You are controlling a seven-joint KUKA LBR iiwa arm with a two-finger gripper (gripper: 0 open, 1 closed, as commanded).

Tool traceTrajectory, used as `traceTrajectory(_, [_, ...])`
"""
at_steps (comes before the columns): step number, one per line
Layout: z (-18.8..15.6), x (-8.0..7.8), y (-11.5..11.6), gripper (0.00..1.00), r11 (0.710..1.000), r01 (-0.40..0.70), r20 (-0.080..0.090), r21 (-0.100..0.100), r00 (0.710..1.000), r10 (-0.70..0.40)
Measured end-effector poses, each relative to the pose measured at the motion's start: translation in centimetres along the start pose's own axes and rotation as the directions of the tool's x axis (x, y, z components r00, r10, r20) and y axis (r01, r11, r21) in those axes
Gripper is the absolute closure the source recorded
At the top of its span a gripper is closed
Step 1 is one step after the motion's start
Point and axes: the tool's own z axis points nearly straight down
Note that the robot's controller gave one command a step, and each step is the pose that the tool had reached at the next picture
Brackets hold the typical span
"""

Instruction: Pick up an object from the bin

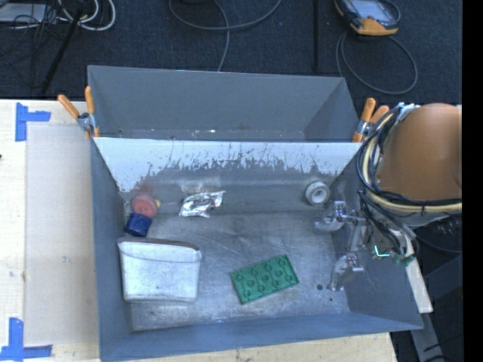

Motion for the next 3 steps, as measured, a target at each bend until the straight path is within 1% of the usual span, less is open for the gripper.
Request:
traceTrajectory(1, [15.3,-1.8,3.6,0.0,1.0,0.014,0.001,0.0,1.0,-0.014])
traceTrajectory(2, [14.9,-2.0,3.6,1.0,1.0,0.017,0.007,0.001,1.0,-0.017])
traceTrajectory(3, [-0.1,-1.2,5.6,1.0,1.0,-0.016,0.016,0.0,1.0,0.016])
